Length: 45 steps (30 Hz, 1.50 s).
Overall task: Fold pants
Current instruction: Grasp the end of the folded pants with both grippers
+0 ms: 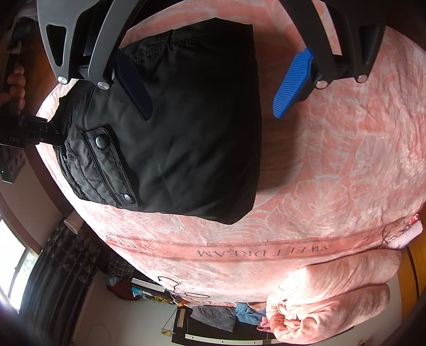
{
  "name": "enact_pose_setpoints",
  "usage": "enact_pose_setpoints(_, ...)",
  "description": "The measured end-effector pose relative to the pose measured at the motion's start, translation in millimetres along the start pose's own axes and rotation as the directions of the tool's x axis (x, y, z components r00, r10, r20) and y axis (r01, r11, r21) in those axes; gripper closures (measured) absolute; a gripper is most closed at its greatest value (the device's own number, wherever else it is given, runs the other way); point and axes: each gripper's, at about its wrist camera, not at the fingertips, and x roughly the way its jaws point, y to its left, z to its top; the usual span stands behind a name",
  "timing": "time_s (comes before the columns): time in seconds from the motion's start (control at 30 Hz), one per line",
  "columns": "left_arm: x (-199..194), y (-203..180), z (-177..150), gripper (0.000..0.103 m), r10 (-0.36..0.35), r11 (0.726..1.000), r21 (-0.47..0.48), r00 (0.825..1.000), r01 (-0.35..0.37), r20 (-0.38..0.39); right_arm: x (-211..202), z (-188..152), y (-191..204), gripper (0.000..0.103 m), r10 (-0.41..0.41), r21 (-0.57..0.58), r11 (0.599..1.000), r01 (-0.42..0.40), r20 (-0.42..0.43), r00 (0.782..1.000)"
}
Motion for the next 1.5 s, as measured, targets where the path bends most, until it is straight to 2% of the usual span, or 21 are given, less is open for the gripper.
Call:
enact_pose_setpoints(0.07,7,2,0,0.01,-0.008,1.0,-0.007,1.0,0.007,-0.028,-5,-2,-1,0.073,0.001,0.021,1.0,-0.001,0.003,1.0)
enact_pose_setpoints(0.2,27,-1,-2,0.01,0.013,1.0,0.027,0.997,-0.011,-0.074,12,-10,-13,0.076,-0.078,0.031,0.996,0.079,-0.015,0.997)
enact_pose_setpoints(0.37,14,4,4,0.01,-0.02,1.0,-0.004,0.999,0.02,-0.038,3,-16,-23,0.076,-0.033,0.089,0.995,0.035,-0.03,0.999)
enact_pose_setpoints(0.47,8,6,10,0.01,-0.047,0.999,-0.012,0.999,0.047,-0.016,-31,-13,1,0.077,-0.065,0.015,0.998,0.064,0.077,0.995)
enact_pose_setpoints(0.53,9,6,14,0.01,-0.072,0.997,-0.016,0.997,0.072,-0.016,-44,-13,23,0.077,-0.018,-0.037,0.999,0.023,0.13,0.991)
enact_pose_setpoints(0.57,12,5,15,0.01,-0.088,0.996,-0.019,0.996,0.088,-0.025,-41,-15,35,0.077,0.011,-0.074,0.997,-0.003,0.115,0.993)
enact_pose_setpoints(0.63,18,4,16,0.01,-0.103,0.994,-0.027,0.994,0.102,-0.041,-19,-19,48,0.077,0.039,-0.116,0.993,-0.035,0.033,0.999)
enact_pose_setpoints(0.73,31,3,13,0.01,-0.114,0.993,-0.036,0.99,0.112,-0.08,17,-21,32,0.078,-0.072,-0.104,0.992,0.067,-0.045,0.996)
enact_pose_setpoints(0.77,37,3,13,0.01,-0.118,0.993,-0.038,0.988,0.114,-0.101,23,-21,21,0.09,-0.076,-0.07,0.995,0.072,-0.062,0.995)
enact_pose_setpoints(0.83,47,5,11,0.01,-0.119,0.993,-0.041,0.983,0.114,-0.143,24,-16,11,0.103,-0.07,-0.024,0.997,0.068,-0.087,0.994)
enact_pose_setpoints(0.9,45,8,12,0.01,-0.134,0.991,-0.045,0.981,0.129,-0.143,9,-10,26,0.092,-0.043,-0.074,0.996,0.039,-0.056,0.998)
enact_pose_setpoints(0.93,42,12,14,0.01,-0.149,0.988,-0.055,0.98,0.143,-0.133,0,-3,34,0.074,-0.018,-0.09,0.996,0.016,-0.025,1.0)
enact_pose_setpoints(0.97,41,16,16,0.01,-0.158,0.986,-0.068,0.979,0.15,-0.126,-5,6,39,0.065,0.009,-0.088,0.996,-0.009,0.001,1.0)
enact_pose_setpoints(1.07,44,28,27,0.009,-0.17,0.982,-0.109,0.978,0.157,-0.124,-1,46,42,0.065,0.052,-0.062,0.997,-0.05,0.041,0.998)
enact_pose_setpoints(1.2,50,44,39,0.009,-0.184,0.975,-0.149,0.973,0.163,-0.138,37,94,23,0.065,0.1,0.02,0.995,-0.1,-0.003,0.995)
enact_pose_setpoints(1.3,57,58,49,0.009,-0.2,0.971,-0.162,0.968,0.175,-0.153,65,106,4,0.078,0.036,0.049,0.998,-0.034,-0.057,0.998)
enact_pose_setpoints(1.37,63,70,56,0.009,-0.224,0.962,-0.192,0.96,0.192,-0.167,71,105,-9,0.103,-0.003,0.046,0.999,0.006,-0.073,0.997)
enact_pose_setpoints(1.5,83,95,68,0.009,-0.285,0.933,-0.284,0.935,0.221,-0.211,60,101,-24,0.103,0.044,0.064,0.997,-0.041,-0.055,0.998)
